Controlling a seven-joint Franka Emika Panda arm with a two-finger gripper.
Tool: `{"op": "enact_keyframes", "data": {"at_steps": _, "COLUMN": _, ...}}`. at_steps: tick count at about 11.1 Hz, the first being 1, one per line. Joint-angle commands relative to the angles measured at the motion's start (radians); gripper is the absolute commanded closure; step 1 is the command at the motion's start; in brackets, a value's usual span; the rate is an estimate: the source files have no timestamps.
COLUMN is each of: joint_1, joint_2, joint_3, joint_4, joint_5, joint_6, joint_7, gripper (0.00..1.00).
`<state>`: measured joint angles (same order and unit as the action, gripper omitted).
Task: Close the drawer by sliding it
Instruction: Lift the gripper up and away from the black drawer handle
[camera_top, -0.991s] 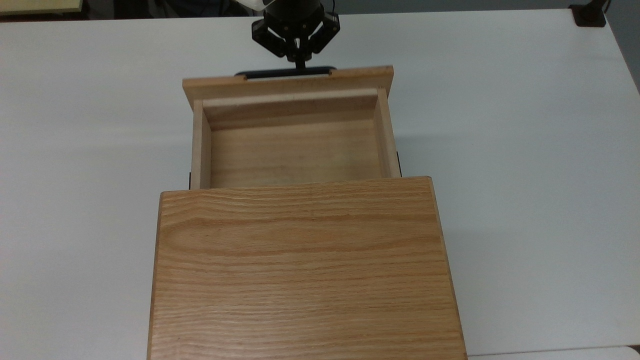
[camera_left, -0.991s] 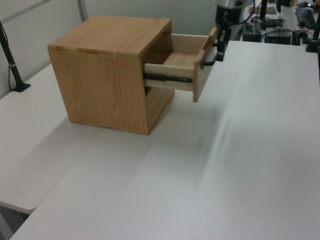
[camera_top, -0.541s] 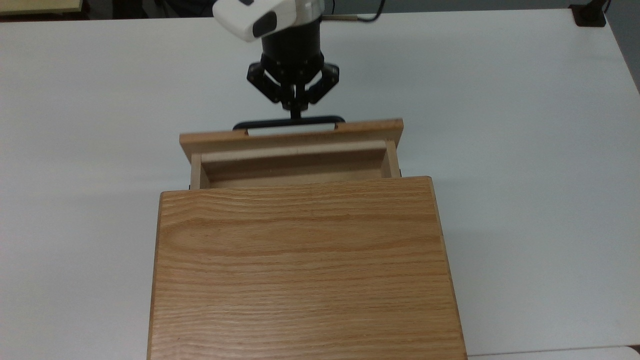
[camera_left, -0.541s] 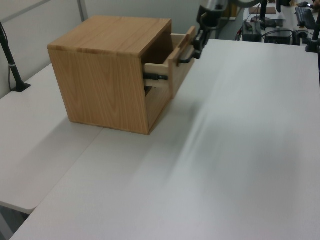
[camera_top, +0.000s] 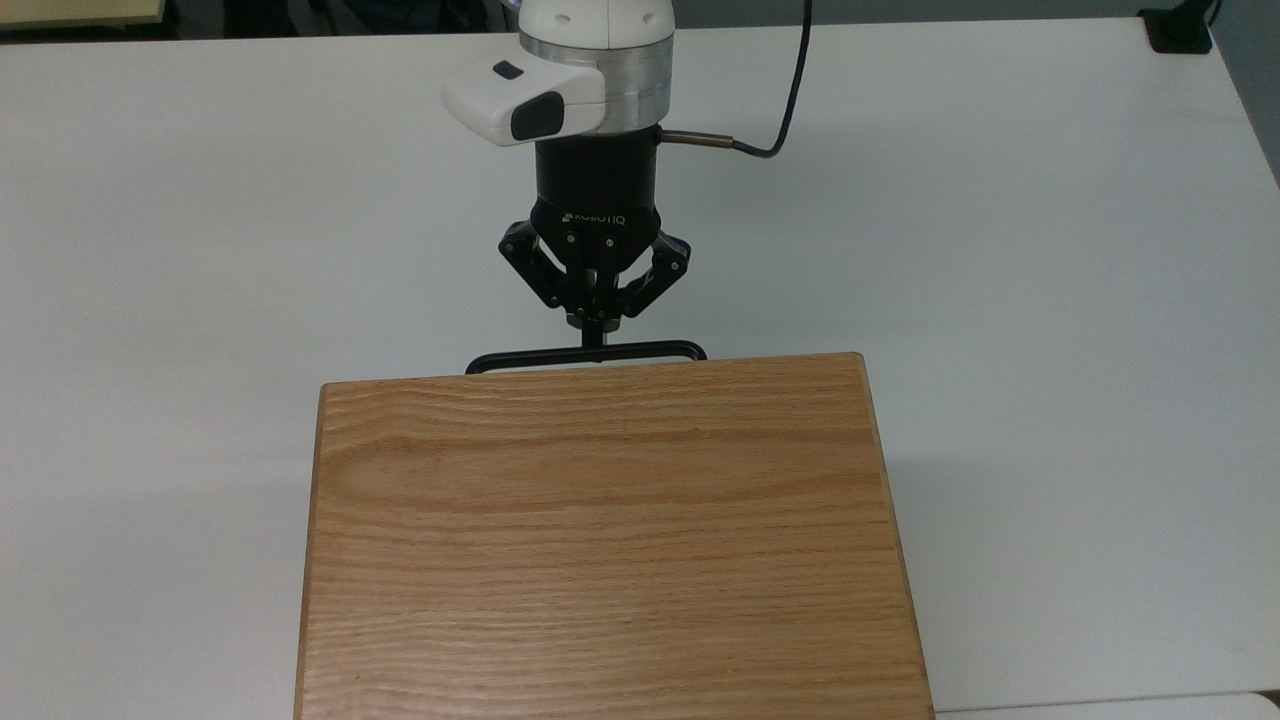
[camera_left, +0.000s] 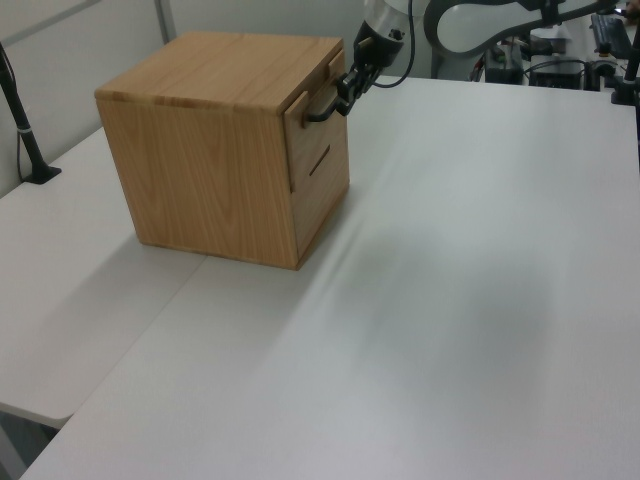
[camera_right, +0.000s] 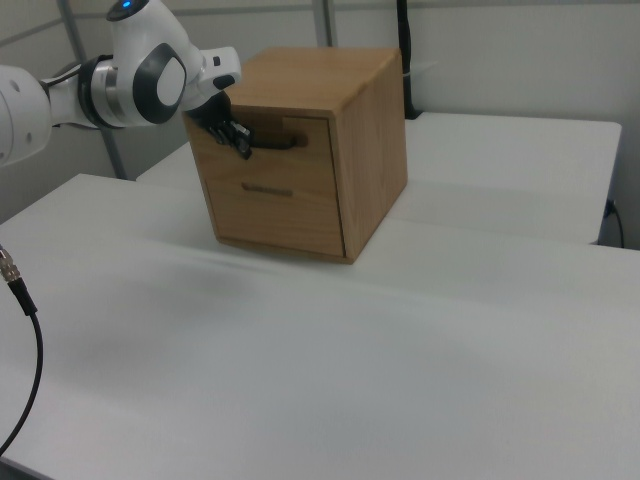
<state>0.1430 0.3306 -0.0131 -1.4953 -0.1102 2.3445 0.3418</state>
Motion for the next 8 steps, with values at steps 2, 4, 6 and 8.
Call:
{"op": "enact_keyframes", "data": {"at_steps": 2, "joint_1": 0.010, "joint_2": 0.024, "joint_3": -0.011, "joint_4": 0.032, "joint_5": -0.026, "joint_6": 0.084, "joint_7": 0.091, "gripper": 1.00}}
{"op": "enact_keyframes", "data": {"at_steps": 4, "joint_1": 0.010, "joint_2": -0.025, "joint_3": -0.013, "joint_4": 0.005, "joint_5": -0.026, "joint_6": 0.041, "joint_7": 0.080, "gripper": 0.99}}
{"op": "enact_keyframes", "data": {"at_steps": 6, "joint_1": 0.006, "joint_2": -0.099, "joint_3": -0.010, "joint_4": -0.031, "joint_5": -0.011, "joint_6": -0.191, "joint_7": 0.013, "gripper": 0.97}}
{"op": "enact_keyframes", "data": {"at_steps": 8, "joint_1": -0.002, "joint_2": -0.198, "joint_3": -0.013, "joint_4": -0.045, "joint_5": 0.039, "joint_6": -0.490, "joint_7": -0.122, "gripper": 0.90}}
